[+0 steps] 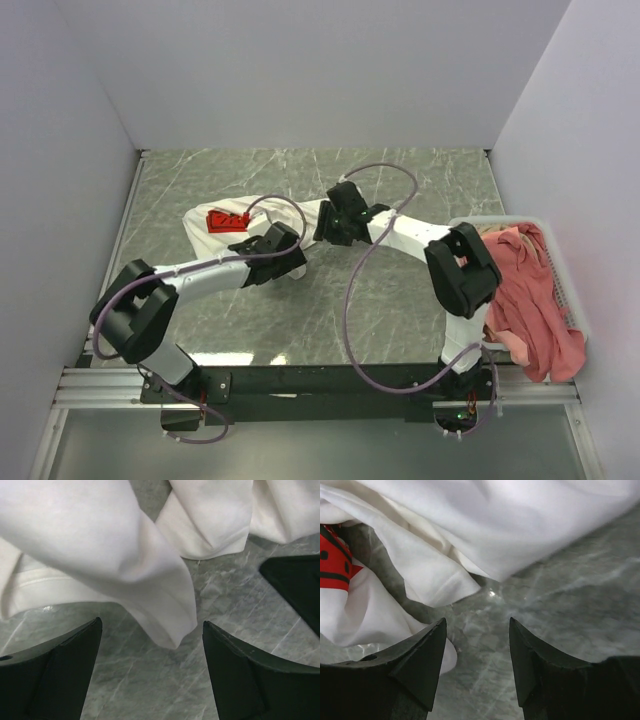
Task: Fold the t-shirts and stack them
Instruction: Flatten the tshirt out
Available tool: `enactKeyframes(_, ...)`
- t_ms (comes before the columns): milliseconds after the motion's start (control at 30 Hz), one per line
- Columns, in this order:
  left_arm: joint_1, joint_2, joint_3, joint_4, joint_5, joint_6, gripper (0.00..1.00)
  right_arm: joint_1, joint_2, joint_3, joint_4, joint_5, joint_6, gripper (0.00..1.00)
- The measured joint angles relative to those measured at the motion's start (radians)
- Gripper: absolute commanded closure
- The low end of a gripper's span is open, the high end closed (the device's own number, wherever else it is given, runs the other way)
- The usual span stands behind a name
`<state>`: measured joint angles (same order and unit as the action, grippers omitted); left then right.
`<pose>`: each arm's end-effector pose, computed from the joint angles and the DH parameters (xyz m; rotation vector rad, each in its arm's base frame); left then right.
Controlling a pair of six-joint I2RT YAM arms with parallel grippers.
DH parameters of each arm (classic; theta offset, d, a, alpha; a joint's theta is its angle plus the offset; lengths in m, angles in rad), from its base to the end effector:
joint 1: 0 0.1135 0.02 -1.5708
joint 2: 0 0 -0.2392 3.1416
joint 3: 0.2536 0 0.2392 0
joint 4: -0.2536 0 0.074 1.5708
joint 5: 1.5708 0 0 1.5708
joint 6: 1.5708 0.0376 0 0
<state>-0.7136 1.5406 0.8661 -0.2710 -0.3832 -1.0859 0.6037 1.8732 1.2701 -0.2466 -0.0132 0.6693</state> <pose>0.2321 -0.1824 0.1666 -0.6028 2.3730 -0.3239 0.3205 0.2216 0.1761 0.0761 2.5076 0.5755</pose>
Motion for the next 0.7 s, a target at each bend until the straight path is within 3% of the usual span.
enactKeyframes(167,-0.001,0.073,0.033,0.028,-0.004,0.002,0.26,0.024,0.116,0.085,0.034,-0.030,-0.012,0.39)
enactKeyframes(300,0.014,0.094,0.038,0.039,-0.004,0.016,0.58,0.029,0.183,0.134,0.043,-0.038,-0.014,0.39)
enactKeyframes(400,0.063,0.091,0.037,0.055,0.007,0.027,0.75,0.029,0.206,0.163,0.045,-0.035,-0.014,0.40)
enactKeyframes(433,0.089,0.086,0.032,0.062,0.014,0.029,0.88,0.029,0.207,0.166,0.047,-0.035,-0.015,0.43)
enactKeyframes(500,0.138,0.062,0.009,0.071,0.023,0.036,0.94,0.029,0.207,0.166,0.052,-0.036,-0.013,0.48)
enactKeyframes(533,0.163,0.040,-0.008,0.068,0.027,0.040,0.99,0.032,0.207,0.166,0.055,-0.038,-0.013,0.58)
enactKeyframes(600,0.204,-0.013,-0.039,0.056,0.027,0.045,0.99,0.034,0.207,0.165,0.063,-0.047,-0.006,0.75)
enactKeyframes(633,0.219,-0.042,-0.053,0.048,0.027,0.045,0.99,0.035,0.207,0.164,0.071,-0.056,-0.001,0.92)
enactKeyframes(700,0.253,-0.115,-0.079,0.025,0.026,0.045,0.99,0.037,0.207,0.161,0.082,-0.073,0.015,1.00)
